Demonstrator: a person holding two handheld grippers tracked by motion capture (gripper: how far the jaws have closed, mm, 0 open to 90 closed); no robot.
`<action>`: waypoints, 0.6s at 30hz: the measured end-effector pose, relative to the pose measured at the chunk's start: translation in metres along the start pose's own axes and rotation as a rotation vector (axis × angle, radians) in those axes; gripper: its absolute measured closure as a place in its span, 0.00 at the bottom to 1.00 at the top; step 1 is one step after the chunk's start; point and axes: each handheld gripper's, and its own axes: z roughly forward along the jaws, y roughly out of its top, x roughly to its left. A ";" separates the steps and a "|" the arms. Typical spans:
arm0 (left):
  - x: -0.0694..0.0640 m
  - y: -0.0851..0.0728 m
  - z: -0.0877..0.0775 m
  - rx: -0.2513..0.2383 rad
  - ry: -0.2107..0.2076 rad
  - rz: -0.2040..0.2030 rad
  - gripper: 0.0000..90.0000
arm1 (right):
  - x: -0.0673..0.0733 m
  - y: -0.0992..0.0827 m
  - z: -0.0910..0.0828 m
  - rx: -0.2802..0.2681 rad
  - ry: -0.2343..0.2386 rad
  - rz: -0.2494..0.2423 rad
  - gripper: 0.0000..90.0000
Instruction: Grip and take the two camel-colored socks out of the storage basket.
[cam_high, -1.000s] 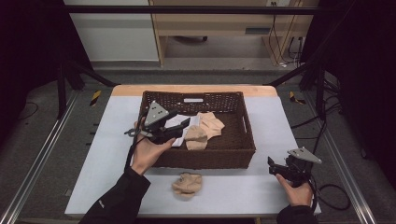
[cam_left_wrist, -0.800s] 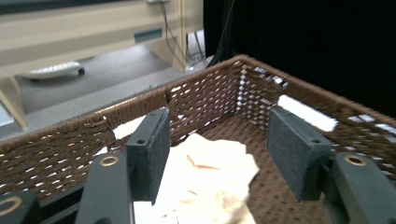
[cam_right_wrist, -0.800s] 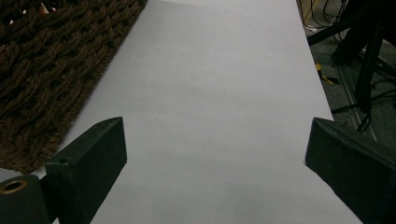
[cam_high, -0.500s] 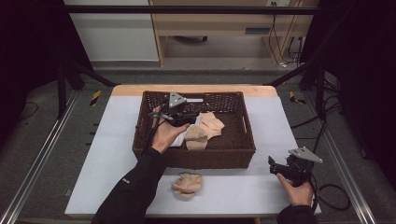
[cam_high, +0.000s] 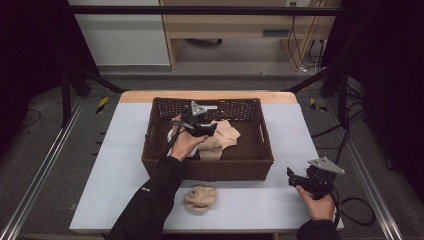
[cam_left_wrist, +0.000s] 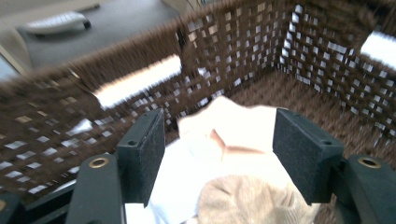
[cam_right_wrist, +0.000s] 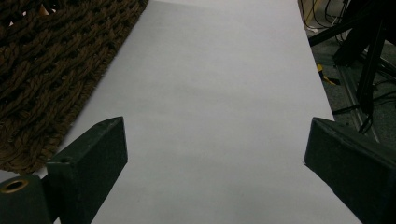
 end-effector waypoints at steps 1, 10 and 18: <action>-0.001 -0.002 0.003 0.018 0.000 0.011 0.38 | 0.000 0.000 0.000 0.000 0.001 -0.001 0.07; -0.001 -0.011 0.011 0.130 -0.020 -0.004 0.35 | 0.001 0.000 0.000 0.004 0.001 -0.003 0.07; -0.002 -0.019 0.018 0.224 -0.020 0.036 0.37 | 0.002 0.000 0.000 0.007 0.001 -0.010 0.07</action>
